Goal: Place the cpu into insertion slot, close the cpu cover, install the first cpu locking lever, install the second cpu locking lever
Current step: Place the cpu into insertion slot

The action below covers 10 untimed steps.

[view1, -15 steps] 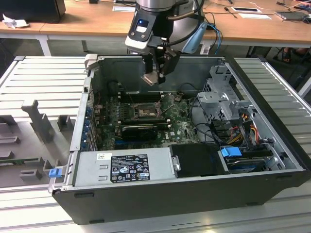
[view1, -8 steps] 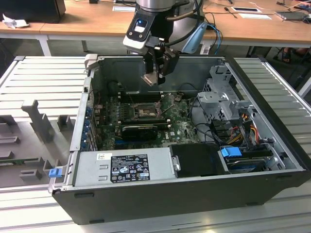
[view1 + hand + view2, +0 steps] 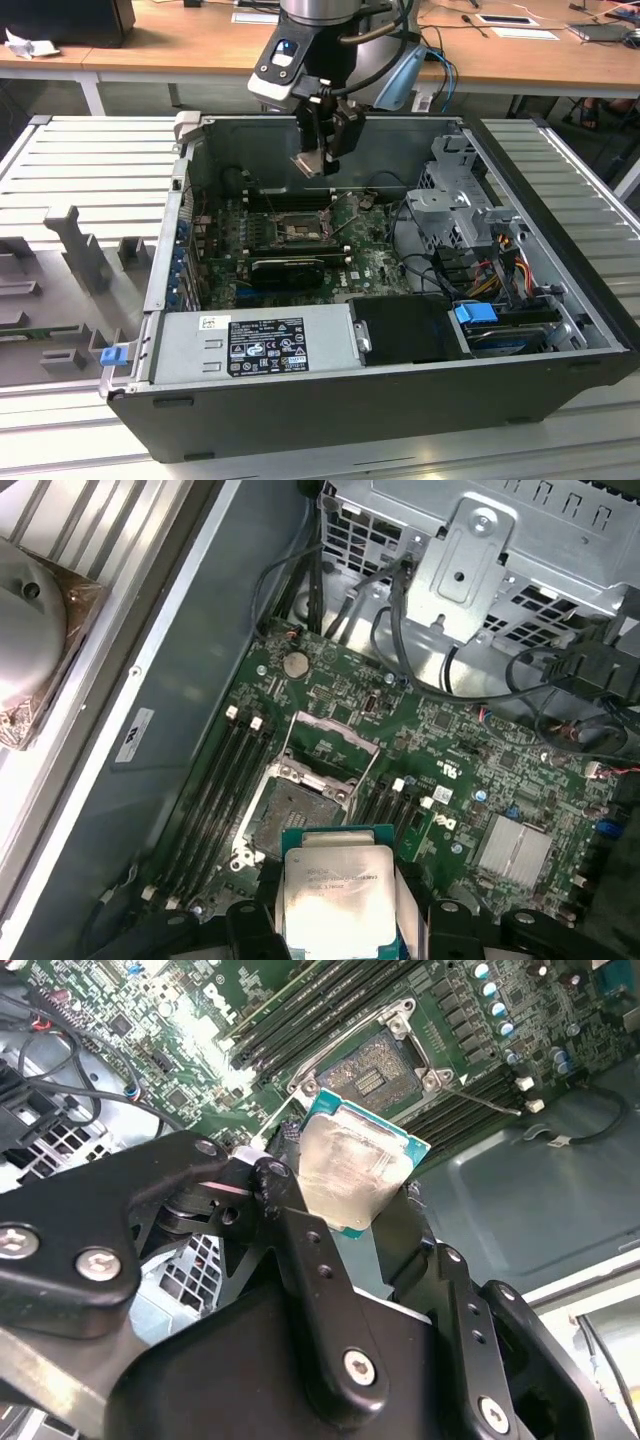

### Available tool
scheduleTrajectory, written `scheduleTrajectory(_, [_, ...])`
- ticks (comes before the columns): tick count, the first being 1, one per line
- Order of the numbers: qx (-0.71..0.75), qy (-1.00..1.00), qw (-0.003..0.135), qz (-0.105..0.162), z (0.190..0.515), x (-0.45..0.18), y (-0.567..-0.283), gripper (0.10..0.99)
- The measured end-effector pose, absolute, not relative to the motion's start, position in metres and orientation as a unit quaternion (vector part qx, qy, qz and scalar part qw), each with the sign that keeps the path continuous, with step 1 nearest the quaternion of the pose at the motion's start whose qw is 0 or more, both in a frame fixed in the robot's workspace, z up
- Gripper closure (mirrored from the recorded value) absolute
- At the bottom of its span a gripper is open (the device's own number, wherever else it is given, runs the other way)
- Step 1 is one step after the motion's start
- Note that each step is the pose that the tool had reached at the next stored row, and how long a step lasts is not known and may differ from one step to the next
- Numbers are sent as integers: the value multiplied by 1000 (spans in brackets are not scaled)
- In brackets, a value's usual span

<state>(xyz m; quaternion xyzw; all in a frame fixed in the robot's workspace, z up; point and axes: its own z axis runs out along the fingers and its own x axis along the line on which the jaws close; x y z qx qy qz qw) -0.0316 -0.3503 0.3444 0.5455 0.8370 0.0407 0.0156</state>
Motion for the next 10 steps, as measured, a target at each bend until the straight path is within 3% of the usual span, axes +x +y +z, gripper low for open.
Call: scheduleTrajectory(10, [600, 799, 18, 40, 341, -32, -350, 557])
